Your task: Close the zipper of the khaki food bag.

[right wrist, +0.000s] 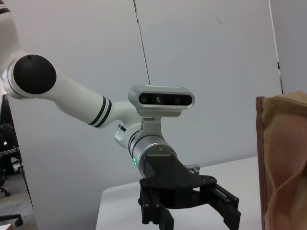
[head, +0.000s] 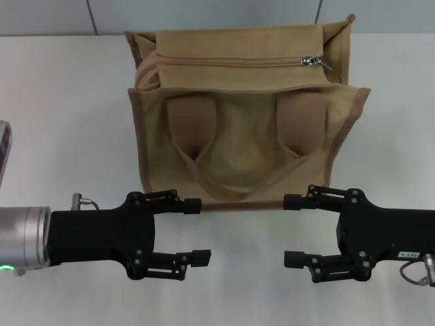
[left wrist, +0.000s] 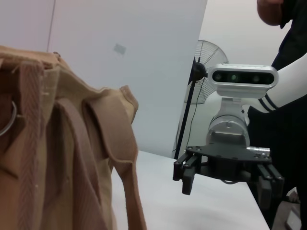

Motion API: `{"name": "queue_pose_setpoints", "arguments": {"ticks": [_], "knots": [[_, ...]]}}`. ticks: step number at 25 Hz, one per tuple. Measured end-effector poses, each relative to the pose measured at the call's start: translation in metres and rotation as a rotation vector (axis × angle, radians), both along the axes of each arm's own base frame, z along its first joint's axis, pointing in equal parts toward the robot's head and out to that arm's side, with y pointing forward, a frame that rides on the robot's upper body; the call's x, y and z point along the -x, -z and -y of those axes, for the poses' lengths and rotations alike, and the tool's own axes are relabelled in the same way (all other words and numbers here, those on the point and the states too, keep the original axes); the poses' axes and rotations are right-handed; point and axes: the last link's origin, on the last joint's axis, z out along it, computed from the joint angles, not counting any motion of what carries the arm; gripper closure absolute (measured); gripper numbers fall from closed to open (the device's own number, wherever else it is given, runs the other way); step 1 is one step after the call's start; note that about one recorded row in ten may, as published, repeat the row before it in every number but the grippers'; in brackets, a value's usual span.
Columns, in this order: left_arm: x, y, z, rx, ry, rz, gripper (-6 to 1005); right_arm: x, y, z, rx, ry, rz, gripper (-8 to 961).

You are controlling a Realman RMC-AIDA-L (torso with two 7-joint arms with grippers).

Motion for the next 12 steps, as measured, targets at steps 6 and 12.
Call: {"name": "queue_pose_setpoints", "arguments": {"ticks": [6,12], "knots": [[-0.0008,-0.0002,0.0033,0.016,0.004,0.015,170,0.0004,0.0011,-0.0027,-0.006,0.001,0.009,133],[-0.0019,-0.0001,0.0042,0.023,0.009,0.021,170,-0.0001,0.0017,-0.003,-0.006,0.003,0.014,133]]}}
